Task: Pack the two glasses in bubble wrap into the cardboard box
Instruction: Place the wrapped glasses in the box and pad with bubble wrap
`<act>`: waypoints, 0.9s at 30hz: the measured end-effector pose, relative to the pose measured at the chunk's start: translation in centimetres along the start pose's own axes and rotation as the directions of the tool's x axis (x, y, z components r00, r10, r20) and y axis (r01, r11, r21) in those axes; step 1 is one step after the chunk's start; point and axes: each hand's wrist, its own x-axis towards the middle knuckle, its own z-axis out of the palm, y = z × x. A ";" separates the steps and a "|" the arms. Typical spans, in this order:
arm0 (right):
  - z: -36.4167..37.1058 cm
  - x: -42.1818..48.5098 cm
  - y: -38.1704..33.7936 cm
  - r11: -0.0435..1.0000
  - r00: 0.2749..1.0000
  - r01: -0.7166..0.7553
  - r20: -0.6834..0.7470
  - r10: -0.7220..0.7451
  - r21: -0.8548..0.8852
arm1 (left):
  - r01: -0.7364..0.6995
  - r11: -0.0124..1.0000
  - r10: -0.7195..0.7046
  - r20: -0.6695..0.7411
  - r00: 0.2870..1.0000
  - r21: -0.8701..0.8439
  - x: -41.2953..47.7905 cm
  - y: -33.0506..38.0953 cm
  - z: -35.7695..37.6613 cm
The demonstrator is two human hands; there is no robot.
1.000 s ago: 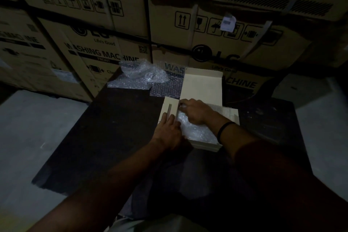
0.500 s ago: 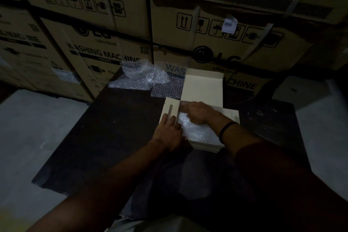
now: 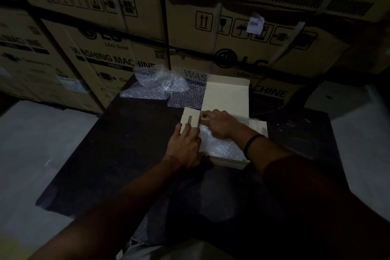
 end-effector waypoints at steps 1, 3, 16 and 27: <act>0.0 0.1 0.0 1.000 1.000 0.003 0.007 -0.003 0.007 | -0.021 1.000 0.021 0.030 0.999 0.012 0.1 0.1 0.0; -0.1 0.2 0.1 0.999 1.000 0.006 0.013 -0.007 0.053 | -0.057 0.998 0.054 0.077 0.996 0.038 0.4 0.3 0.1; -0.4 0.6 -0.4 0.989 0.995 -0.076 0.080 0.066 0.130 | -0.116 0.993 0.116 0.000 0.993 -0.017 0.9 0.4 0.1; -1.7 -4.8 3.6 0.548 0.869 -0.237 -0.077 0.488 0.802 | -0.259 0.962 0.260 -0.002 0.966 -0.091 1.7 0.3 1.9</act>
